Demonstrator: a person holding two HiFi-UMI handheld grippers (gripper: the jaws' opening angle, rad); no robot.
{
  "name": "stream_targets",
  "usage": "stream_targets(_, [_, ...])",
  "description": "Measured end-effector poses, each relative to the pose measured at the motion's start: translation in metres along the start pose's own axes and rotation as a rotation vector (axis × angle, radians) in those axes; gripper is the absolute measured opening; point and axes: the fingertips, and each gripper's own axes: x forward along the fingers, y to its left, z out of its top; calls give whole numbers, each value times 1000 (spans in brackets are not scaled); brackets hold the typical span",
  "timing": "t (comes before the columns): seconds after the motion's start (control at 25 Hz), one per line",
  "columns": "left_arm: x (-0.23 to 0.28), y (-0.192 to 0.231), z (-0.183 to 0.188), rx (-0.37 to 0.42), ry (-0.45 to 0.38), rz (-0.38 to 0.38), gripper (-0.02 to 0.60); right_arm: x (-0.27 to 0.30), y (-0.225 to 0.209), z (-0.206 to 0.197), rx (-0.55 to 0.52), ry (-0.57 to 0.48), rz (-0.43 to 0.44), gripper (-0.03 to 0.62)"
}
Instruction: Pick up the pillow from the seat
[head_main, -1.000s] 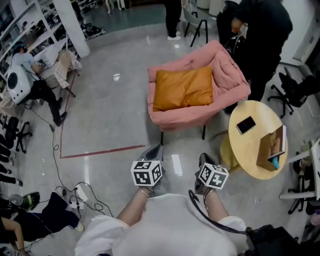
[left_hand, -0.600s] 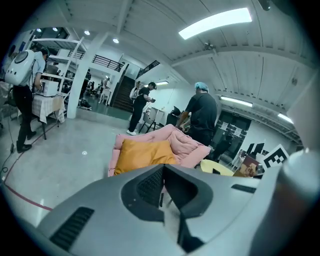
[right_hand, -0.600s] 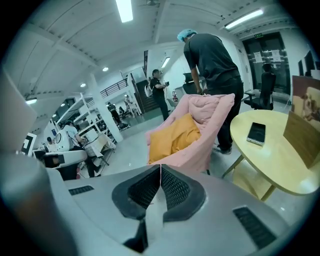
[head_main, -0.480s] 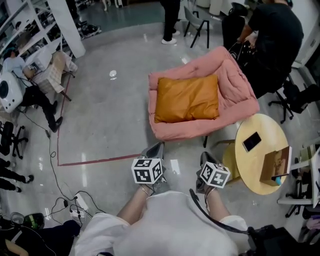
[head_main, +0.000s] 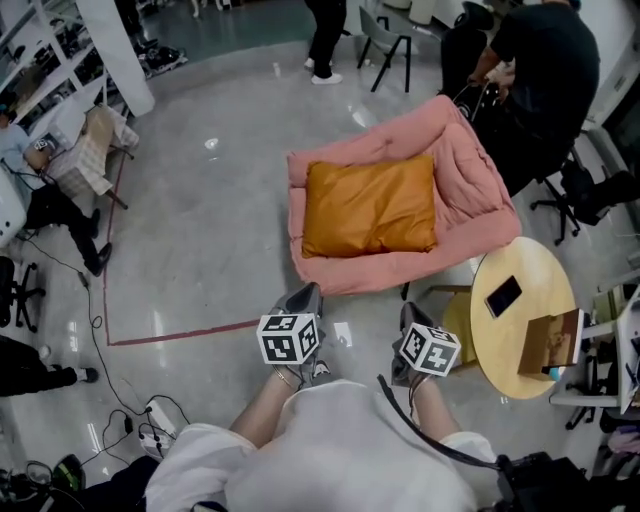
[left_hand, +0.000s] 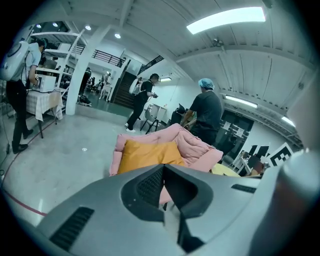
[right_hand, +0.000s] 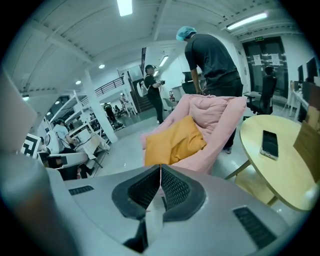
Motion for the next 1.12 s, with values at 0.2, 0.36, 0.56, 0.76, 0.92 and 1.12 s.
stream_targets(0.2, [18,12,4,-2,31,-4,8,6,-11,6,39,-5,-44,29])
stream_targets(0.36, [32,17,9,4,39,-4,8,13,-25,11,79,-11,-75,29])
stream_targets(0.56, [34,22,4,12,65,-1,8,19,-34,12,112,-11,-94,29])
stream_targets(0.76, [38,34,13,13,60,29,8,39,-25,28,110,-14,-64,29])
stream_targets(0.92, [48,48,26,1,40,75,8,64,-27,54,103,-36,-30,29])
stream_targets(1.12, [76,59,49,-16,15,130,8,103,-32,96,100,-44,16,29])
